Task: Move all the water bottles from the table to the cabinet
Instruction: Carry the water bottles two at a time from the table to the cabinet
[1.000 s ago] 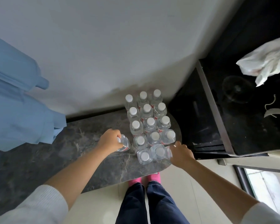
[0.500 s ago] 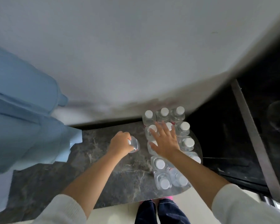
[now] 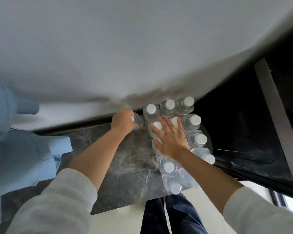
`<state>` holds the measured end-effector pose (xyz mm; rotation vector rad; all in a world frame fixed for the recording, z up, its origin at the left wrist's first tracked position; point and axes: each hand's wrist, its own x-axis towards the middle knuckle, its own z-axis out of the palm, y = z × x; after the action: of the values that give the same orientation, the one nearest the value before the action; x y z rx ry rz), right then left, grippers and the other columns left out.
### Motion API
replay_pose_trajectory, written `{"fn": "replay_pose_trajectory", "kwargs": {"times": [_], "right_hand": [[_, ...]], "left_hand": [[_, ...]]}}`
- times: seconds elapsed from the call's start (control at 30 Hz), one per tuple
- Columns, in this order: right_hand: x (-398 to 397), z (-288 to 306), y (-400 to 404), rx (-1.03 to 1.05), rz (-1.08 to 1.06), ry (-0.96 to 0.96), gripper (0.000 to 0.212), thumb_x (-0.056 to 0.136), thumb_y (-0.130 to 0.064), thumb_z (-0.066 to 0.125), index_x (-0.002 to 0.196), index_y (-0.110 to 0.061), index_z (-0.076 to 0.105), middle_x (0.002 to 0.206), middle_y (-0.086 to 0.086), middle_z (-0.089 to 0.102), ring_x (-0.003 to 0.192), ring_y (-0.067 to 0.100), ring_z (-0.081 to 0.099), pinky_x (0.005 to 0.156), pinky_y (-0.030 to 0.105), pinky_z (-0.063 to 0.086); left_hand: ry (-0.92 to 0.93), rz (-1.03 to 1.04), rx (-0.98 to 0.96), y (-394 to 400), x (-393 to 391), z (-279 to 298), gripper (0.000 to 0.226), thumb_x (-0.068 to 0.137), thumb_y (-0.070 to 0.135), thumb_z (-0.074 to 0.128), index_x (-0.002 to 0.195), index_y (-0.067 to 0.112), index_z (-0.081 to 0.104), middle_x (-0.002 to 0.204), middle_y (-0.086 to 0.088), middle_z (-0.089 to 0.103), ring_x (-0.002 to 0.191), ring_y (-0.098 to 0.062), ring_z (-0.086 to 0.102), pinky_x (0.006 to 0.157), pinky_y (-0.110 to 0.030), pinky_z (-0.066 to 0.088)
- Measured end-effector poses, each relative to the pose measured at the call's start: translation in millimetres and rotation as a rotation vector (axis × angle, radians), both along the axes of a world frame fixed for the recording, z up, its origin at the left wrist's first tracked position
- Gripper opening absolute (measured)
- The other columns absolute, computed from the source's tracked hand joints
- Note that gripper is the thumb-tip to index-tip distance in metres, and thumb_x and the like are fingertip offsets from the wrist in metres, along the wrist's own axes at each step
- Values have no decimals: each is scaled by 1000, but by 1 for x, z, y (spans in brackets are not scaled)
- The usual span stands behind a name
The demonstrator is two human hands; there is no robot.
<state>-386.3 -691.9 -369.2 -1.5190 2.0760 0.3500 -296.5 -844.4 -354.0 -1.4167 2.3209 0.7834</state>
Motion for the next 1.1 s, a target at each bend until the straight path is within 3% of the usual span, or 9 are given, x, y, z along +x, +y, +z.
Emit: {"fn": "replay_pose_trajectory", "kwargs": {"times": [0.43,0.6,0.77,0.9,0.97,1.03,1.1], "right_hand": [[1,-4,-1,-13,-3,15,57,97,-48,14,146,-34,-13,159,6,-15,146,24,-17,104,46,-24],[1,-4,0,-5,-5,15,58,97,-48,15,146,-34,-13,159,6,-15,147,24,-16,106,45,-23],[1,-3,0,10,-6,6,58,97,-49,13,146,-33,-14,158,6,-16,146,23,-18,106,45,-23],[-2,-4,2,20,10,9,59,96,-52,11,146,-33,-13,158,8,-16,146,24,-18,103,46,-24],[-3,-4,1,13,17,-4,65,88,-59,-2,147,-33,-9,159,8,-13,147,24,-15,102,46,-23],[-5,-2,2,-22,6,-38,87,66,-60,-17,148,-34,-2,159,7,-9,148,24,-11,102,45,-22],[-6,3,4,-46,1,-65,88,67,-60,-15,148,-33,4,160,6,-6,148,24,-8,104,43,-21]], "left_hand": [[36,-56,9,-10,-22,-11,26,81,8,64,106,2,64,115,-17,62,106,-33,57,82,-34,46],[-6,-94,23,-12,-22,-13,27,82,8,62,108,1,60,117,-17,58,100,-31,55,73,-31,40],[-59,-168,20,-11,-23,-12,38,85,11,61,121,3,52,128,-17,49,115,-33,51,88,-38,46],[-77,-181,10,-5,-18,-4,47,85,17,64,128,7,46,131,-16,47,118,-34,51,89,-40,47],[-65,-159,-15,-1,-10,2,49,86,17,63,130,8,44,132,-15,47,119,-34,50,90,-41,47],[-42,-123,-42,3,0,10,48,87,18,61,131,8,43,129,-16,51,118,-34,51,90,-42,48],[-35,-71,-65,9,14,19,43,89,16,56,131,8,46,127,-16,54,117,-32,52,89,-41,49]]}}
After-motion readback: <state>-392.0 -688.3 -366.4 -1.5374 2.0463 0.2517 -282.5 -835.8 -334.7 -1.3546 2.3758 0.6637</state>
